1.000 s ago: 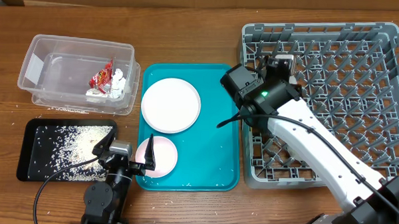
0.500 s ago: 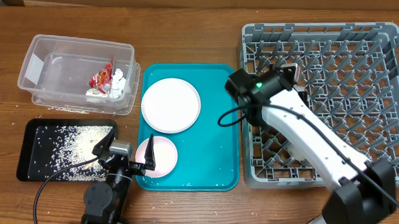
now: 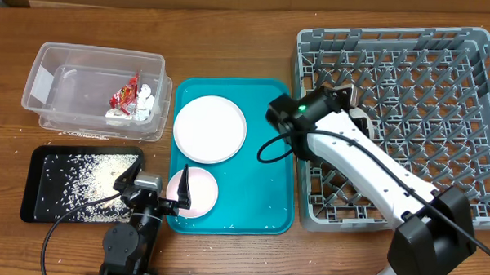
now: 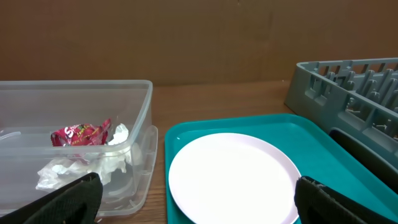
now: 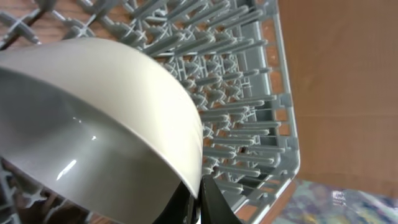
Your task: Sort waste into correct bins and load items into the dishwasher
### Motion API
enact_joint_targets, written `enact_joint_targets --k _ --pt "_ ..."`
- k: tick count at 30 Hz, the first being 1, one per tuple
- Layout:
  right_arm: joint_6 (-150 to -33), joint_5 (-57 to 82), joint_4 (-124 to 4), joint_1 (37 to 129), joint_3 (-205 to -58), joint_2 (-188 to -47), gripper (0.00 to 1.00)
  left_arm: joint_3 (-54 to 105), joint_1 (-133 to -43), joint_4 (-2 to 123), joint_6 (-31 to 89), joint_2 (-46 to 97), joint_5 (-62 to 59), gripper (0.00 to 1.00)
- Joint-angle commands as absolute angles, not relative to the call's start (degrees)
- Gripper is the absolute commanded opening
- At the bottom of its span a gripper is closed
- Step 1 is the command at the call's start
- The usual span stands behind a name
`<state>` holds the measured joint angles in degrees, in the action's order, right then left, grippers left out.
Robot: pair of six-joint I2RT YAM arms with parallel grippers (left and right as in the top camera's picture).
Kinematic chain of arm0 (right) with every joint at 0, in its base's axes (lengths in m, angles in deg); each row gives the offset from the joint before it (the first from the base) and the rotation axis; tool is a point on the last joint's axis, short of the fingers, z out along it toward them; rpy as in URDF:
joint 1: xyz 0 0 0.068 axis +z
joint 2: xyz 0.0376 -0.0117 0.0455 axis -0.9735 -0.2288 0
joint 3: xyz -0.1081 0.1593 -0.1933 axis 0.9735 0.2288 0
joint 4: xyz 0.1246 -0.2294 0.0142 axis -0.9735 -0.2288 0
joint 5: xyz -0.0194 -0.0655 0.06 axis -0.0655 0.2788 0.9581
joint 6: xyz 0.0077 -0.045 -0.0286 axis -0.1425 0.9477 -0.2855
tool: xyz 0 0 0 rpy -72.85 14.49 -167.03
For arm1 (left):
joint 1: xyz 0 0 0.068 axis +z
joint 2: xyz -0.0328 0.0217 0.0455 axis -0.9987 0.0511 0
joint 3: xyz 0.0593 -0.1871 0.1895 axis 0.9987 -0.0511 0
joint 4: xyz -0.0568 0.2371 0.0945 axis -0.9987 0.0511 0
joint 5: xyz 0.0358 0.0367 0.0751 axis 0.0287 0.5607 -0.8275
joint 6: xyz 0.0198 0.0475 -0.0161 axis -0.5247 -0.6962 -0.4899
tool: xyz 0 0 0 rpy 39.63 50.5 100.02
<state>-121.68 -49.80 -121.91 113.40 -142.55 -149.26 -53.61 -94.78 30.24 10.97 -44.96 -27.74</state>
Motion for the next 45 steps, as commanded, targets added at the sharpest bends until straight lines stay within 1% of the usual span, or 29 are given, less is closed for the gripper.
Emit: enact_joint_targets --k 1,3,9,17,26,28,32,33,37,40,43,45 --pt "-130.14 -58.28 -124.29 113.13 -143.58 -149.20 0.04 -53.83 -94.16 30.35 11.97 -45.25 -27.94 1.00" --pt "-130.53 -60.51 -124.12 112.52 -143.60 -149.20 0.04 -53.83 -94.16 30.35 11.97 -45.25 -27.94 1.00" --pt "-130.22 -60.71 -121.04 109.57 -143.53 -149.22 0.04 -53.83 -94.16 30.35 11.99 -45.25 -27.94 1.00" --pt "-129.39 -49.67 -118.74 109.48 -143.45 -149.31 0.04 -53.83 -94.16 30.35 11.99 -45.25 -27.94 1.00" --pt "-130.27 -45.39 -119.00 112.13 -143.42 -149.44 0.04 -53.83 -94.16 30.35 11.99 -45.25 -27.94 1.00" --pt "-130.27 -46.17 -119.00 112.30 -143.42 -149.44 0.04 -53.83 -94.16 30.35 11.99 -45.25 -27.94 1.00" --pt "-130.95 -54.44 -119.16 112.00 -143.47 -149.44 0.04 -53.83 -94.16 30.35 11.97 -45.25 -27.94 1.00" --pt "-132.30 -58.46 -119.18 111.21 -143.47 -149.44 0.04 -53.83 -94.16 30.35 11.99 -45.25 -27.94 1.00" --pt "-132.43 -64.42 -118.92 106.58 -143.47 -149.44 0.05 -53.83 -94.16 30.35 11.97 -45.25 -27.94 1.00" --pt "-132.37 -62.85 -118.19 102.66 -143.45 -149.44 0.05 -53.83 -94.16 30.35 11.97 -45.25 -27.94 1.00" --pt "-131.25 -58.20 -117.01 99.06 -143.45 -149.44 0.04 -53.83 -94.16 30.35 11.99 -45.25 -27.94 1.00" --pt "-131.25 -58.30 -117.25 97.46 -143.45 -149.44 0.04 -53.83 -94.16 30.35 11.99 -45.25 -27.94 1.00"
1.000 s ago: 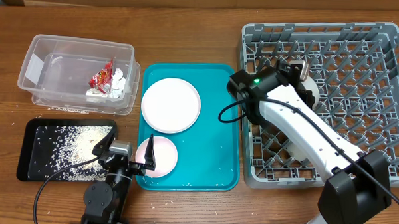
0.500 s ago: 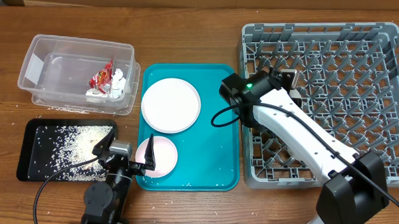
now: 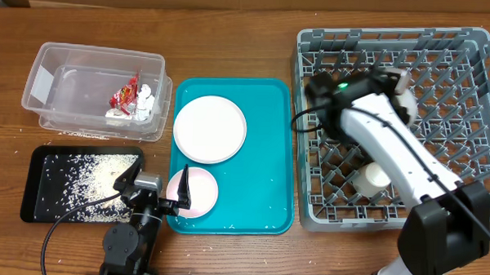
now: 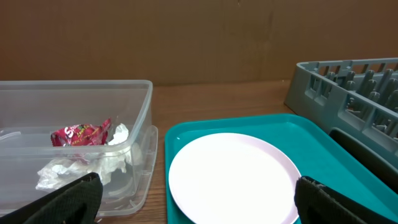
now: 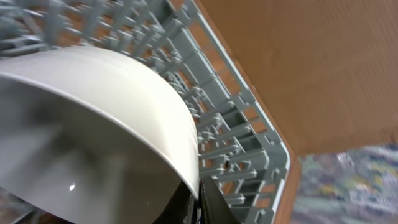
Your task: Sort waste into correct bins and load items into the dishwasher
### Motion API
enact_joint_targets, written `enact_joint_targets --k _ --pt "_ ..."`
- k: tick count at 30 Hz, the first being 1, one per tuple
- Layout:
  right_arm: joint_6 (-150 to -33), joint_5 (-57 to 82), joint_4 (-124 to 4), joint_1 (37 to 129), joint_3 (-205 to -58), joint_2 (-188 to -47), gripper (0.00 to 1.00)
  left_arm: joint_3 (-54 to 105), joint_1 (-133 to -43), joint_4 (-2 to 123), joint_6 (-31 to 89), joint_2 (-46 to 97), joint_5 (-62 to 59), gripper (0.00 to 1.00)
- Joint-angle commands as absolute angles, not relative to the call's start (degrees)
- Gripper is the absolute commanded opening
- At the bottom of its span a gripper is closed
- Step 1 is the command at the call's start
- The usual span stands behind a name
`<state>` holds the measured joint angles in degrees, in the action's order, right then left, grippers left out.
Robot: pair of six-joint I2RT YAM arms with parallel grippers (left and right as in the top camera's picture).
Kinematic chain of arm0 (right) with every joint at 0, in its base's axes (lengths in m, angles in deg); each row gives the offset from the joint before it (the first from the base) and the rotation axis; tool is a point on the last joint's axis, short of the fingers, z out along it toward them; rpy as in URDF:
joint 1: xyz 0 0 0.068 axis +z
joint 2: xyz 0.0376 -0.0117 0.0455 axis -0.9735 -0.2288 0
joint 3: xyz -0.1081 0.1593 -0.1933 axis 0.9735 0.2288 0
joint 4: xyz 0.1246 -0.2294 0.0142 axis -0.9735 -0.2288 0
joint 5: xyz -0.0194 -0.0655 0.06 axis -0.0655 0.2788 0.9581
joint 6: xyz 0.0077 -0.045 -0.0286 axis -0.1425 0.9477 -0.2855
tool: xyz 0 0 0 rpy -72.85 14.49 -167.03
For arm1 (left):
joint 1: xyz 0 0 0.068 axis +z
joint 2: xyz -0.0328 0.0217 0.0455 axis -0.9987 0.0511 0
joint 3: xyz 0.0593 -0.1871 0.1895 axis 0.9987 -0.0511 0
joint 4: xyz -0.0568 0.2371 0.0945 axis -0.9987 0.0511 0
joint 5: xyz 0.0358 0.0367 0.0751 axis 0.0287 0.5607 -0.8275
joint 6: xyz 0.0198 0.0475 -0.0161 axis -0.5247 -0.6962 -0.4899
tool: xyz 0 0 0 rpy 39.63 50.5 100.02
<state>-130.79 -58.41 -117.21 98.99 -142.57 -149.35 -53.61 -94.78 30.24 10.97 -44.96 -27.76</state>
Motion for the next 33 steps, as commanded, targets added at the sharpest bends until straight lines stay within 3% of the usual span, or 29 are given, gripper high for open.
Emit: enact_joint_targets --k 1,18,28,33 --pt "-131.23 -58.81 -117.21 96.92 -143.45 -149.44 0.04 -53.83 -94.16 30.35 11.97 -45.25 -27.94 1.00" --pt "-120.67 -59.97 -104.53 83.93 -143.45 -149.44 0.06 -53.83 -94.16 30.35 11.97 -45.25 -27.94 1.00" --pt "-102.73 -58.39 -91.07 81.11 -143.45 -149.55 0.07 -53.83 -94.16 30.35 11.97 -45.25 -27.94 1.00" --pt "-102.73 -55.05 -90.89 81.57 -143.45 -149.55 0.04 -53.83 -94.16 30.35 11.99 -45.25 -27.94 1.00"
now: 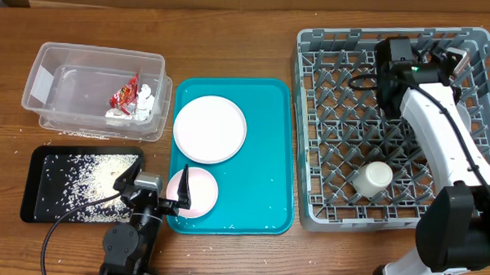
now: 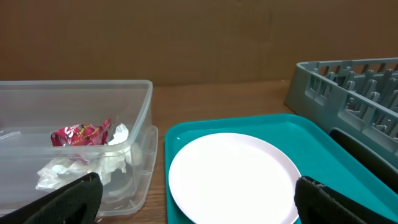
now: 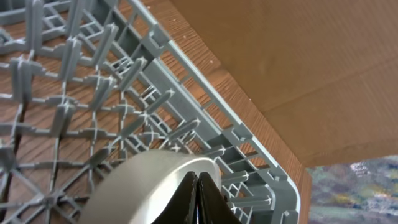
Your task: Sort waste into correct bins and load items into the dishwasher
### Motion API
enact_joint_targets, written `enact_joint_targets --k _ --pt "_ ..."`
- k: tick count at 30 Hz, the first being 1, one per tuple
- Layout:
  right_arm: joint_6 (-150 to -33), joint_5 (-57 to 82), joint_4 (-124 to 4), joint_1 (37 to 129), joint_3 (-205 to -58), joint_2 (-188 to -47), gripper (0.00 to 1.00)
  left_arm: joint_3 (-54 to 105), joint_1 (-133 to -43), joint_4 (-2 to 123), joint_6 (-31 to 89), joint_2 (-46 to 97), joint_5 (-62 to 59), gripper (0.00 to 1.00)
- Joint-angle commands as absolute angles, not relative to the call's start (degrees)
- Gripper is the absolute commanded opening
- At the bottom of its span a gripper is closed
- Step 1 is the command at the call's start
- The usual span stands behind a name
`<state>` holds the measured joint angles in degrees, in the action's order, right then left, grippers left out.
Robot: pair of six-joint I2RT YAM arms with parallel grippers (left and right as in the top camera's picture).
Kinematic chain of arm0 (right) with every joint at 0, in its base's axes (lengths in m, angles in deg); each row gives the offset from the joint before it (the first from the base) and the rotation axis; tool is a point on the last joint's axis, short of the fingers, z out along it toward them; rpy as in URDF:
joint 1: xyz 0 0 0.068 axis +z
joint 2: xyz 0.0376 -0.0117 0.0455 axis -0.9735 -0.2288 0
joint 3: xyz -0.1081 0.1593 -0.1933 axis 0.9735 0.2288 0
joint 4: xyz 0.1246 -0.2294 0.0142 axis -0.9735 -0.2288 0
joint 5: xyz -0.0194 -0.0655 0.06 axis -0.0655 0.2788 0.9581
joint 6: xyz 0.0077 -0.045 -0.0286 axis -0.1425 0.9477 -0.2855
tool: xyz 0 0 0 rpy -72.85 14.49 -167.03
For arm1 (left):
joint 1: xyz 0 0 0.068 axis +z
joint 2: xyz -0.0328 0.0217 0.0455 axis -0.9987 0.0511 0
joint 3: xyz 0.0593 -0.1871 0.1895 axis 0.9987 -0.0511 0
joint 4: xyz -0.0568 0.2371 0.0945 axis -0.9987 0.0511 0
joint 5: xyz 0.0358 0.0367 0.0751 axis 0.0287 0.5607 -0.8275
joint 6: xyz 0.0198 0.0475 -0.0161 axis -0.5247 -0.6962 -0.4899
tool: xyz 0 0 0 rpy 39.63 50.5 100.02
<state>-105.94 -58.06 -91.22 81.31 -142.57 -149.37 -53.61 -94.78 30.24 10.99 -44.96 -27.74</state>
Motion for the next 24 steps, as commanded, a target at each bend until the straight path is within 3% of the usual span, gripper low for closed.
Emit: enact_joint_targets --k 1,7,8,9,12,13,16,24 --pt "-102.73 -53.15 -90.89 81.57 -143.45 -149.55 0.04 -53.83 -94.16 30.35 11.99 -45.25 -27.94 1.00" --pt "-102.75 -31.05 -90.81 80.28 -147.25 -147.10 0.04 -53.83 -94.16 30.35 11.97 -45.25 -27.94 1.00" --pt "-102.75 -27.11 -90.79 79.85 -148.95 -145.81 0.09 -53.83 -94.16 30.35 11.99 -45.25 -27.94 1.00" --pt "-102.71 -23.18 -90.81 79.32 -151.10 -144.17 0.17 -53.83 -94.16 30.35 11.97 -45.25 -27.94 1.00" --pt "-99.30 -12.65 -90.89 78.10 -155.90 -140.32 0.66 -53.83 -94.16 30.35 11.99 -45.25 -27.94 1.00" --pt "-97.92 -9.04 -90.96 77.53 -156.80 -139.47 0.71 -53.83 -94.16 30.35 11.99 -45.25 -27.94 1.00" --pt "-96.96 2.04 -93.08 70.88 -158.68 -137.37 0.73 -53.83 -94.16 30.35 11.99 -45.25 -27.94 1.00" --pt "-96.89 18.28 -102.87 47.08 -155.90 -141.68 0.64 -53.83 -94.16 30.35 11.99 -45.25 -27.94 1.00"
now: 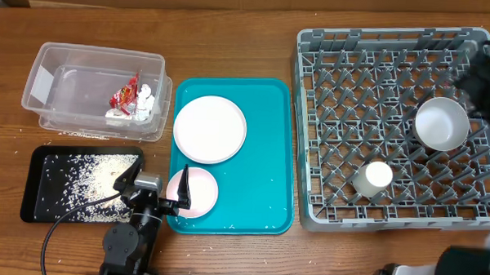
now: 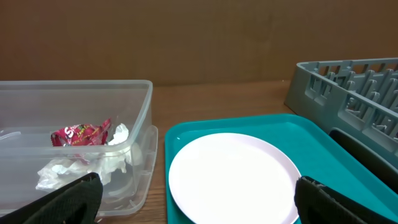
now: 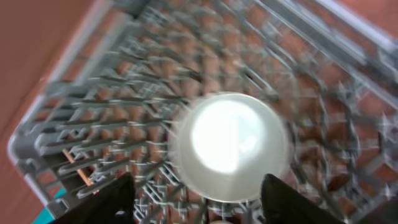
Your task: Sort waste into correct bins and load items into the dishwasher
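Note:
A white bowl (image 1: 440,124) rests on the tines at the right of the grey dish rack (image 1: 338,51). In the blurred right wrist view the bowl (image 3: 230,146) lies below my right gripper (image 3: 202,202), which is open and clear of it. Only a dark part of the right arm shows at the overhead frame's right edge. A white cup (image 1: 377,176) stands in the rack's front. On the teal tray (image 1: 260,179) lie a large white plate (image 1: 210,128) and a small plate (image 1: 196,193). My left gripper (image 2: 193,208) hangs open and low before the large plate (image 2: 233,177).
A clear plastic bin (image 1: 95,87) at the back left holds a red wrapper (image 1: 124,95) and crumpled tissue. A black tray (image 1: 80,185) with scattered rice sits in front of it, beside the left arm. Rice grains dot the wooden table.
My right gripper was shut on the bowl over the rack's back right corner. Now the bowl sits in the rack and the gripper is open above it. The left arm is unchanged.
My right gripper held the bowl at the rack's left edge by the tray. It then held it over the rack's back middle, then over the back right corner. Now the bowl rests in the rack's right side, released. The left gripper stayed open throughout.

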### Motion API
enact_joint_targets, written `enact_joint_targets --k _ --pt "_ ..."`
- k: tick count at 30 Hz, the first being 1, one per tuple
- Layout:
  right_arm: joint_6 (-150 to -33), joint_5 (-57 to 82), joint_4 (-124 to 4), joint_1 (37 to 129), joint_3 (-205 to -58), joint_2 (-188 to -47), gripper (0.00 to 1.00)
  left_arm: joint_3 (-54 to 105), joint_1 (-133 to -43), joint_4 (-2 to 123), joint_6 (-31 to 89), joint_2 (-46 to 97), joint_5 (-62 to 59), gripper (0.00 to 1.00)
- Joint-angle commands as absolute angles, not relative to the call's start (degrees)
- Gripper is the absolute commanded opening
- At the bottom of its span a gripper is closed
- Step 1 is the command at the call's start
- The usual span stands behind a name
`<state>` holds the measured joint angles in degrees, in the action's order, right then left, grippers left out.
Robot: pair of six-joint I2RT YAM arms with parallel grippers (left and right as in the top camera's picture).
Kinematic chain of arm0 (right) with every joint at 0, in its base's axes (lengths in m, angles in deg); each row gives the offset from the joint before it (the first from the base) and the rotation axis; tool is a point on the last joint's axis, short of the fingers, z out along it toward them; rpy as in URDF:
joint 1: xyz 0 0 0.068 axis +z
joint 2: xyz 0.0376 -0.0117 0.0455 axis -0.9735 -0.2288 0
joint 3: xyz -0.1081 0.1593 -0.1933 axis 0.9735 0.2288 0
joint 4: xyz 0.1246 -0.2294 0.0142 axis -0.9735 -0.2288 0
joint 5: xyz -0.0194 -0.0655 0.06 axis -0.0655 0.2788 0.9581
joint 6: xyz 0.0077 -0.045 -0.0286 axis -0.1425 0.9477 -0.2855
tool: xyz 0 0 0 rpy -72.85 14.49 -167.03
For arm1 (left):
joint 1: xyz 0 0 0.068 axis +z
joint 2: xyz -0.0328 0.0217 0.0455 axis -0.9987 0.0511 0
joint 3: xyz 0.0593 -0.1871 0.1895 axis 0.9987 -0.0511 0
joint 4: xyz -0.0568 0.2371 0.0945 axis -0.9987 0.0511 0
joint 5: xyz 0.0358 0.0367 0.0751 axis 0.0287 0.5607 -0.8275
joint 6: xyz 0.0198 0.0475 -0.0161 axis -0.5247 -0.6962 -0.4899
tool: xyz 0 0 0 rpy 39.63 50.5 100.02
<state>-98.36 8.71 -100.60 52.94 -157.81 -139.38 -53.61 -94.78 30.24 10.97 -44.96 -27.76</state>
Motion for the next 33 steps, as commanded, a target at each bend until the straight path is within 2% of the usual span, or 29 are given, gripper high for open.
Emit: enact_joint_targets --k 1,6,9,11,18,27,30,33 --pt "-96.63 18.76 -103.53 45.46 -155.25 -142.36 0.63 -53.83 -94.16 30.35 11.99 -45.25 -27.94 1.00" --pt "-90.66 26.26 -102.92 41.73 -150.83 -146.16 0.58 -53.83 -94.16 30.35 11.97 -45.25 -27.94 1.00" --pt "-90.88 26.04 -101.84 42.01 -148.50 -148.19 0.57 -53.83 -94.16 30.35 11.97 -45.25 -27.94 1.00" --pt "-91.45 26.00 -99.88 42.03 -145.76 -149.94 0.50 -53.83 -94.16 30.35 11.99 -45.25 -27.94 1.00" --pt "-95.36 24.40 -95.75 41.92 -141.63 -150.40 0.39 -53.83 -94.16 30.35 11.97 -45.25 -27.94 1.00" --pt "-92.08 24.47 -95.57 41.90 -141.35 -149.92 0.44 -53.83 -94.16 30.35 11.99 -45.25 -27.94 1.00" --pt "-87.91 31.22 -95.57 41.88 -142.48 -146.73 0.44 -53.83 -94.16 30.35 11.99 -45.25 -27.94 1.00" --pt "-87.97 31.96 -96.12 41.88 -142.48 -142.49 0.45 -53.83 -94.16 30.35 11.99 -45.25 -27.94 1.00"
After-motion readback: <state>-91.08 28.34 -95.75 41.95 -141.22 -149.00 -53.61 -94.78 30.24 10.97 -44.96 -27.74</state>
